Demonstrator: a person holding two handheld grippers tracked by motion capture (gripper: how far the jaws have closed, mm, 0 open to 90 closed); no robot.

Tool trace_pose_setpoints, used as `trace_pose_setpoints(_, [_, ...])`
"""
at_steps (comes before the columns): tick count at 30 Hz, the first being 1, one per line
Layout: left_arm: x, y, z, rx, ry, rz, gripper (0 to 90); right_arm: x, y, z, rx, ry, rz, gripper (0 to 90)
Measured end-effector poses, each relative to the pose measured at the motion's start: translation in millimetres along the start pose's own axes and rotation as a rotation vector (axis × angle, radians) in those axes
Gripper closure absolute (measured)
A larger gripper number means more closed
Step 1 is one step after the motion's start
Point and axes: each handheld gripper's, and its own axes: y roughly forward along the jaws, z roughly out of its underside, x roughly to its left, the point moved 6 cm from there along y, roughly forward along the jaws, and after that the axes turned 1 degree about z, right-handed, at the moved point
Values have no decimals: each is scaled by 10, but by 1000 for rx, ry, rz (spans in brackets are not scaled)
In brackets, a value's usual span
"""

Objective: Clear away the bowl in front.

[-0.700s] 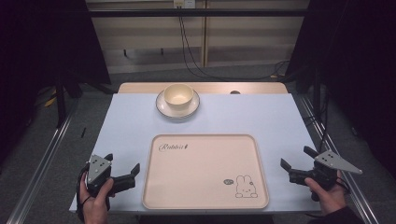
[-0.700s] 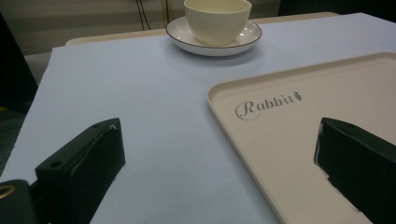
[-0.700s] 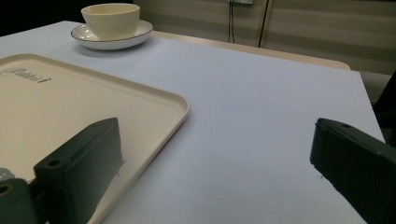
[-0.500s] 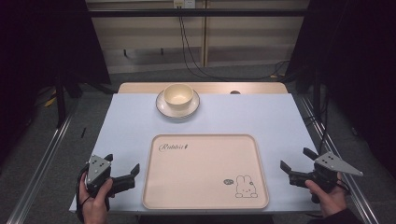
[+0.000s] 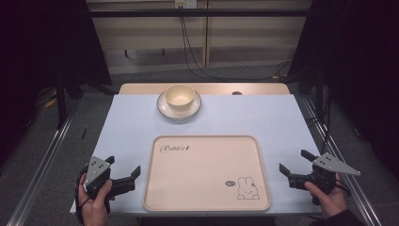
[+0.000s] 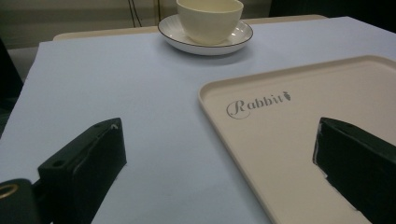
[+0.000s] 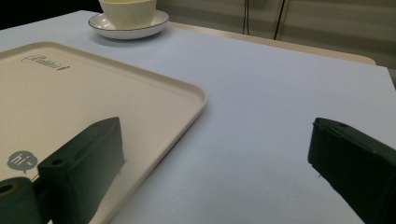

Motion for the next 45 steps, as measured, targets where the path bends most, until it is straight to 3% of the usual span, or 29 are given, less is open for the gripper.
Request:
trace_pose_setpoints(5, [-20,60,-51,2,-25,48,52,3,3,6,5,-3,-2,30])
trace_pose_setpoints(20, [-47,270,-200,25,14,80,38,0,-1,5,0,-16,-15,30])
trace_pose_setpoints(34, [-13,470,-375,28,10,112,48,1,-8,0,-4,-12,-23,35])
trace_pose_setpoints(39, [-40,603,-451,31,12,139,49,-2,-3,0,-3,-13,-19,37])
trace_pose_setpoints(45, [-89,709,-547,26,22,142,46,-3,-3,0,-5,-12,-23,38])
